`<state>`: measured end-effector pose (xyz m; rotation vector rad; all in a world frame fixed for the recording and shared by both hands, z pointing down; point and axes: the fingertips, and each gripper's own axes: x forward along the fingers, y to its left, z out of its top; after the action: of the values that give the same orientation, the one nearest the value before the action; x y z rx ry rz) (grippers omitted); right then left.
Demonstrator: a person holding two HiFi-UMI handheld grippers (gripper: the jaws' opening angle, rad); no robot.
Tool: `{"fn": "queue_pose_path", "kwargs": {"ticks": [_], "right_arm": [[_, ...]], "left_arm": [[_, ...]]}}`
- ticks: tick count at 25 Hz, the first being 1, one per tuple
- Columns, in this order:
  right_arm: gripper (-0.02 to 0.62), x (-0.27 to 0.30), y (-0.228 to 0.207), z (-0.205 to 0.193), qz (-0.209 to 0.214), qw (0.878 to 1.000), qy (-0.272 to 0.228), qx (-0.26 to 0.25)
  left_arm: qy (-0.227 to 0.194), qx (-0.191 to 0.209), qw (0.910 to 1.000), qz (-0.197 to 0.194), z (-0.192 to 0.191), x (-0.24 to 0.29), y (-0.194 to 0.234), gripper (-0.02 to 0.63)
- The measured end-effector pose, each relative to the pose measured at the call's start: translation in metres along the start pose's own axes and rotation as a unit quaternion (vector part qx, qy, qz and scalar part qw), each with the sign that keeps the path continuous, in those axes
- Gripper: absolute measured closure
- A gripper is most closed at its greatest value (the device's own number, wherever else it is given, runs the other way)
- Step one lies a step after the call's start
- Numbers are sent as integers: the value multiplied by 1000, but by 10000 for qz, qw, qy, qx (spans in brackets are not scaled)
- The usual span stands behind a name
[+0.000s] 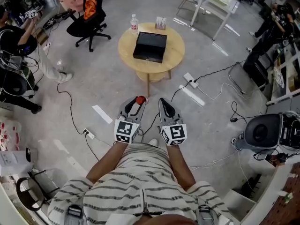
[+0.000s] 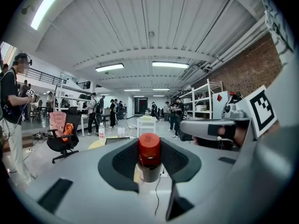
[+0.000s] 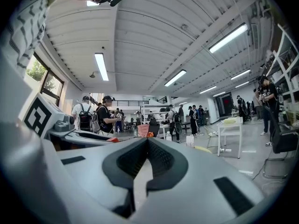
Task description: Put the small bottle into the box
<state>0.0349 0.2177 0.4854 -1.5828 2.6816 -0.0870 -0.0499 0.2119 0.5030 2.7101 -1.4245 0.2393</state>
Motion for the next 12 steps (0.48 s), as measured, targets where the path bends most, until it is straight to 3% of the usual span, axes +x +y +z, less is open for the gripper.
{"fn": "queue_pose_path", "kwargs": {"ticks": [12], "right_arm": [[586, 4, -15, 0, 137, 9999, -34, 95]], "left_arm": [[84, -111, 9998, 145, -3, 13, -4, 458]]}}
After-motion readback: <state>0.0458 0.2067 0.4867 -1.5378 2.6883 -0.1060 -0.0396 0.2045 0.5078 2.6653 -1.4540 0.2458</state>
